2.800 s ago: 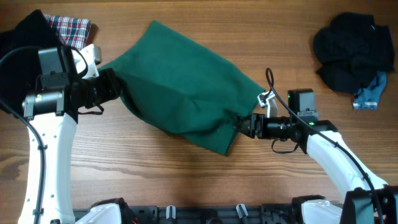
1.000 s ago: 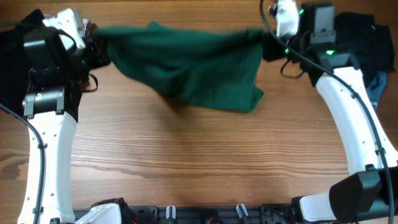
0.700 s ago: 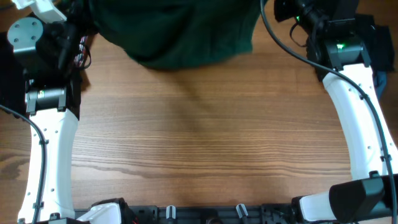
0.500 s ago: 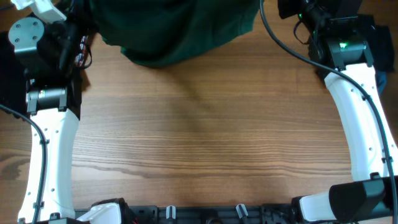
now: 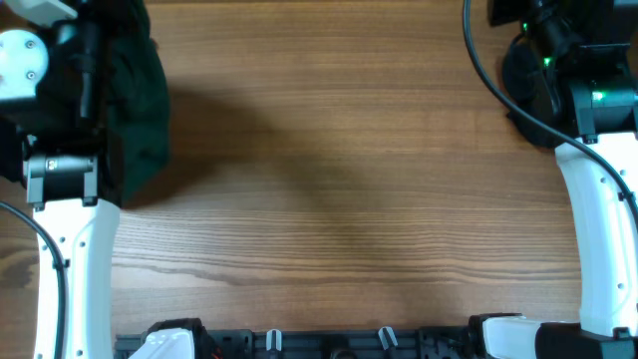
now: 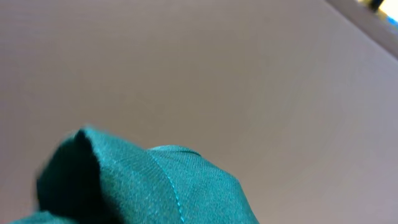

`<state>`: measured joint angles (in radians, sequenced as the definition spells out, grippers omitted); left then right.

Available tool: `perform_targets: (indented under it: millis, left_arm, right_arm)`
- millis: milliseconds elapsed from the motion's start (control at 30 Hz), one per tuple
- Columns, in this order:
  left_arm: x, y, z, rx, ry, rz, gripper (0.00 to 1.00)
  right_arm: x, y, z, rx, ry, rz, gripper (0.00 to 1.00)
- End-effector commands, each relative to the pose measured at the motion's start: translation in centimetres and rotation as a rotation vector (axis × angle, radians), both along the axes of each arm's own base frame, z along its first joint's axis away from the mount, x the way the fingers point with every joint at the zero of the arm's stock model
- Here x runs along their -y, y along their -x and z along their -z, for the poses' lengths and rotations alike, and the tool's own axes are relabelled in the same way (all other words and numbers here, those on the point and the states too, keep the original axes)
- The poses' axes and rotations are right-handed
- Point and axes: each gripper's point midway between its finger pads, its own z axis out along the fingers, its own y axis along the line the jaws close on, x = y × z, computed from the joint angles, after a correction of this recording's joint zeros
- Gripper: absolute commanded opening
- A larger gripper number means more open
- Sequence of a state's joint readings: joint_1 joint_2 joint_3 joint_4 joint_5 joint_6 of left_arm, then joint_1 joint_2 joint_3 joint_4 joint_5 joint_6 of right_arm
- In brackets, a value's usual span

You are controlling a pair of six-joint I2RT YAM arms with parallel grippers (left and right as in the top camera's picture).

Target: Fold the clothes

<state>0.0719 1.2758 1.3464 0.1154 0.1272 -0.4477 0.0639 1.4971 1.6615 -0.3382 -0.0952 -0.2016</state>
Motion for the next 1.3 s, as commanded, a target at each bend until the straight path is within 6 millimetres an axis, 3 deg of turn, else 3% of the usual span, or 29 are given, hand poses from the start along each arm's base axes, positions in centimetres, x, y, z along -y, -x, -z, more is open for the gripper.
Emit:
perform_targets:
  millis: [0,200,267,367,467,600,700,833,933,1067,1267]
  left_arm:
    - [2.1,0.1,-0.7,0.010,0.002,0.047,0.04]
    - [3.4,-1.2,0.4,-0.010,0.003,0.076,0.04]
    - [3.3,-1.2,-0.3,0.021,0.002,0.075,0.04]
    - [3.3,-0.8,-2.0,0.091,0.007,0.077,0.04]
    - [3.3,-0.2,-3.7,0.164,0.028,0.084,0.04]
    - [3.3,0.3,-4.8,0.212,0.043,0.090,0.04]
    - [3.7,0.6,-5.5,0.236,0.073,0.109,0.04]
    - [3.9,1.5,-6.8,0.289,0.072,0.114,0.04]
    - [3.8,2.4,-7.6,0.310,0.072,0.111,0.04]
    - [3.3,3.0,-8.2,0.325,0.075,0.089,0.04]
    - [3.1,4.6,-9.3,0.354,0.032,0.060,0.04]
  right_arm:
    - [-3.0,0.2,3.3,-0.155,-0.150,-0.135,0.04]
    - [-7.3,3.0,12.1,-0.570,-0.336,-0.334,0.06]
    - [-8.9,4.0,14.5,-0.688,-0.400,-0.426,0.23]
    - [-11.2,5.1,16.6,-0.801,-0.502,-0.569,0.32]
    - [-13.2,5.9,18.0,-0.883,-0.570,-0.669,0.42]
    - [-17.2,7.5,18.9,-0.960,-0.612,-0.800,0.66]
    - [-20.5,7.6,19.1,-0.988,-0.637,-0.831,0.66]
    - [-23.2,7.0,18.6,-1.001,-0.696,-0.824,0.65]
    - [-25.1,6.6,20.0,-1.045,-0.712,-0.760,0.65]
    - [-26.6,6.3,22.2,-1.090,-0.720,-0.725,0.65]
    - [-27.2,4.7,25.5,-1.119,-0.740,-0.688,0.66]
